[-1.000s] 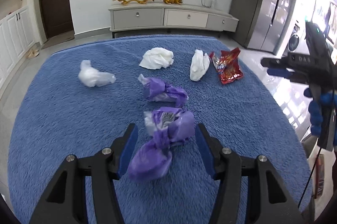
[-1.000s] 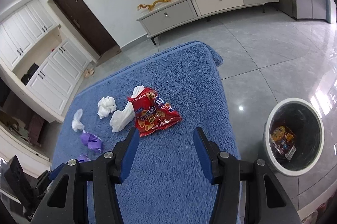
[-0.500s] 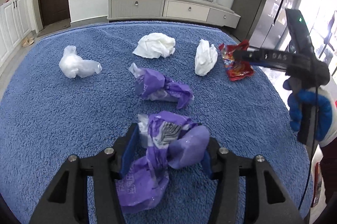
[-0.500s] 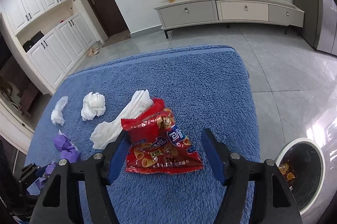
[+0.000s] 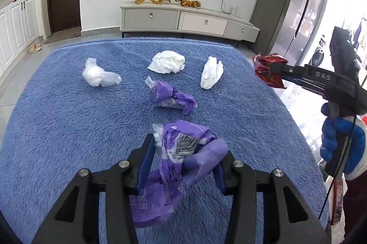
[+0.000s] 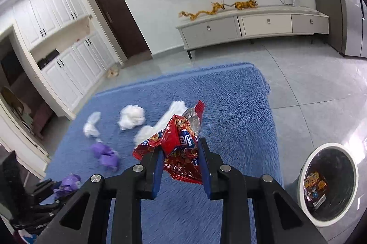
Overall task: Collect trash
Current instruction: 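Grasp the purple plastic bag with the left gripper while the right gripper grasps the red snack bag, then carry both bags over the trash bin and open both grippers to drop them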
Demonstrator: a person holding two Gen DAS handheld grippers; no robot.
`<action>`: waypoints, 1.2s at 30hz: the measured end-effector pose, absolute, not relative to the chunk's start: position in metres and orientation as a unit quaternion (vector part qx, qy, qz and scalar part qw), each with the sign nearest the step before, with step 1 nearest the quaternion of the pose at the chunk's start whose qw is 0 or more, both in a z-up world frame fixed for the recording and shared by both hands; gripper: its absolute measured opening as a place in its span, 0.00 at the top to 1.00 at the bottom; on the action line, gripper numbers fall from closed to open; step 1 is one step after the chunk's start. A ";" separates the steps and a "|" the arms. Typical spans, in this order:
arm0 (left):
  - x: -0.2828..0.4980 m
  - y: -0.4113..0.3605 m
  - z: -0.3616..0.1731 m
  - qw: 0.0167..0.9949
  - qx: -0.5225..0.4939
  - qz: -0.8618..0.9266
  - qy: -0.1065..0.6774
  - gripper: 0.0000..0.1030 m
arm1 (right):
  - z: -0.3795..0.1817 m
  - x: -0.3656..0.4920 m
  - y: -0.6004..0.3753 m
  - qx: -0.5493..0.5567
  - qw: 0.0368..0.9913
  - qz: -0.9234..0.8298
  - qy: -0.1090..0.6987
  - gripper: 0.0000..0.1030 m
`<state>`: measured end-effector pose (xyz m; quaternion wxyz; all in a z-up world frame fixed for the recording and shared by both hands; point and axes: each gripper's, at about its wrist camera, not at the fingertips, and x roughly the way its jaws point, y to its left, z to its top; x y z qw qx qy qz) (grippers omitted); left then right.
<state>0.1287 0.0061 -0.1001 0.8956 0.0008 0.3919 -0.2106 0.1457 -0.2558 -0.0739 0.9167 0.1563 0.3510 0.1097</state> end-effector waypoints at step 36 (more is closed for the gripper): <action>0.107 -0.158 -0.026 0.866 0.045 -0.339 0.366 0.58 | -0.061 0.030 -0.371 0.325 0.909 0.000 0.260 0.74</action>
